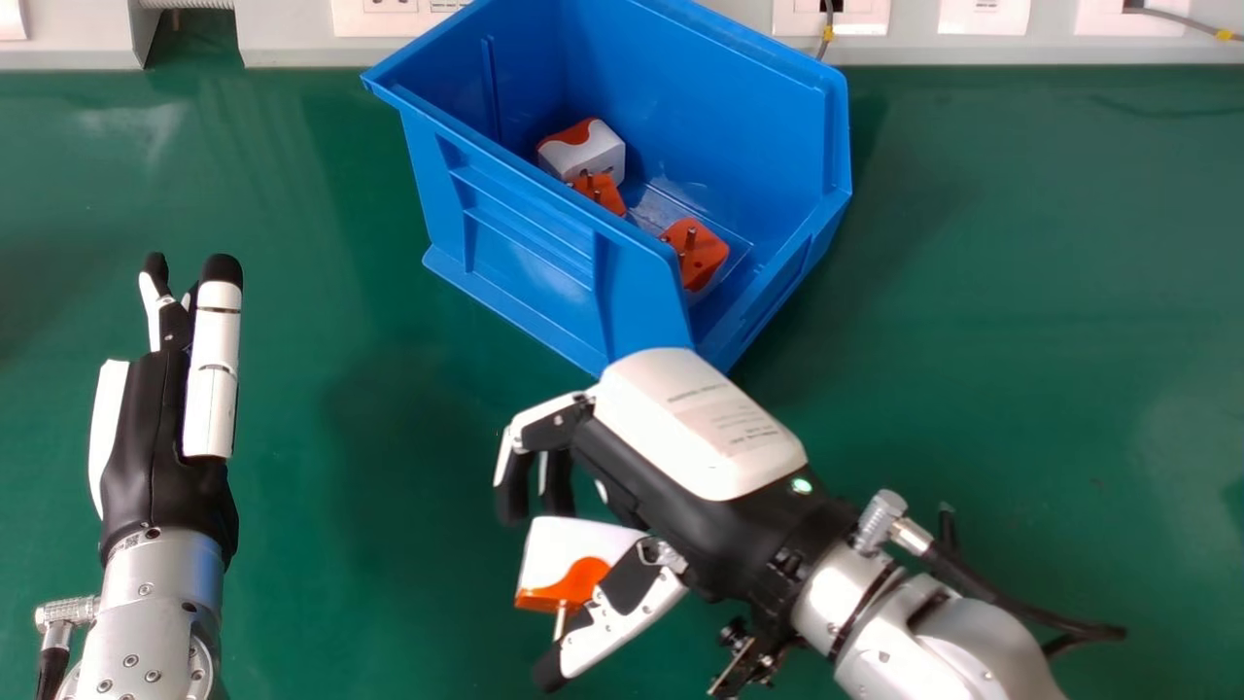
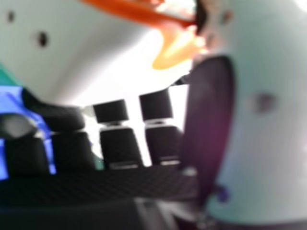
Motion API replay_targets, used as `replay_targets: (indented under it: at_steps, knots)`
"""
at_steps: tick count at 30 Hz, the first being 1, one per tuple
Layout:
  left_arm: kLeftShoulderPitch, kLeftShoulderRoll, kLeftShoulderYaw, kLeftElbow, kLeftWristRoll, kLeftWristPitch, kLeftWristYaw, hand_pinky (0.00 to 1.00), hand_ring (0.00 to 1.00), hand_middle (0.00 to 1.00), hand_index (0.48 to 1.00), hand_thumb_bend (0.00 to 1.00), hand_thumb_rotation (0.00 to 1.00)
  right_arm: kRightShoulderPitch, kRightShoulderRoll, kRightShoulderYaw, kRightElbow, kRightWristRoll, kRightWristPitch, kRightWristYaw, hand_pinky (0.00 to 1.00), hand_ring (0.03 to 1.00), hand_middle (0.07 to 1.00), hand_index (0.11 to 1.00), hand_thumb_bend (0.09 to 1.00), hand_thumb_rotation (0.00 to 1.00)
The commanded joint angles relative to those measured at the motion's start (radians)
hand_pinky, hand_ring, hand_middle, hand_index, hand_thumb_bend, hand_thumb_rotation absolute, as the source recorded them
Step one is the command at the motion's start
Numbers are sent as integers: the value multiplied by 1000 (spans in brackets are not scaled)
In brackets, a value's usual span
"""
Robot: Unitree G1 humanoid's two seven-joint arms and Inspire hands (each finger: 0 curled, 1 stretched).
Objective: Pick all objects and put in blue box
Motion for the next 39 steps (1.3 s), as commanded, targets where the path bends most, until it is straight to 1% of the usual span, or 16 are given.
replay_targets:
  at_steps: [1, 5, 12, 17, 19, 23, 27, 28, 30, 34, 36, 39]
  knots:
    - [-10, 16, 8, -9, -1, -14, -1, 1000, 1000, 989, 987, 464, 1000, 3, 1, -28, -48, 10, 7, -11, 62, 120, 215, 474, 487, 137]
    - [-11, 18, 10, -12, -2, -6, 0, 1000, 1000, 990, 988, 465, 1000, 14, -11, -46, -64, 1, 7, -10, 74, 132, 222, 472, 484, 142]
    - [-12, 23, 14, -3, -3, -9, -1, 1000, 1000, 990, 987, 466, 1000, 22, -42, -79, -84, -9, 3, -18, 78, 135, 223, 471, 483, 143]
    - [-13, 23, 16, -7, -5, -5, -3, 1000, 1000, 990, 987, 465, 1000, 36, -51, -110, -98, 3, 13, -14, 79, 139, 232, 471, 483, 143]
    - [-15, 26, 20, 0, -9, -8, -7, 1000, 1000, 990, 987, 465, 1000, 50, -55, -131, -109, 9, 27, -8, 75, 133, 223, 470, 483, 143]
    - [-17, 27, 26, 5, -13, -7, -9, 1000, 1000, 991, 986, 463, 1000, 63, -66, -160, -131, 2, 50, 2, 67, 121, 205, 470, 482, 143]
    - [-18, 27, 24, -3, -9, 4, -4, 1000, 1000, 992, 985, 463, 1000, 62, -80, -184, -135, -11, 59, -6, 64, 116, 199, 470, 482, 143]
    - [-18, 26, 24, -6, -9, 7, -3, 1000, 1000, 993, 985, 463, 1000, 60, -86, -190, -134, -16, 59, -9, 68, 119, 202, 470, 482, 144]
    - [-16, 25, 26, -8, -11, 9, -4, 1000, 1000, 993, 984, 462, 1000, 55, -93, -201, -129, -22, 60, -13, 72, 121, 200, 470, 481, 144]
    - [-13, 25, 28, -12, -17, 9, -8, 1000, 1000, 994, 982, 461, 1000, 40, -107, -224, -115, -33, 56, -23, 71, 119, 189, 470, 481, 145]
    - [-15, 27, 28, -10, -17, 8, -9, 1000, 1000, 994, 981, 461, 1000, 30, -112, -235, -106, -35, 58, -26, 67, 115, 181, 470, 481, 145]
    - [-16, 31, 29, -6, -22, 6, -12, 1000, 1000, 996, 981, 461, 1000, 12, -123, -257, -82, -30, 53, -38, 67, 116, 179, 470, 481, 146]
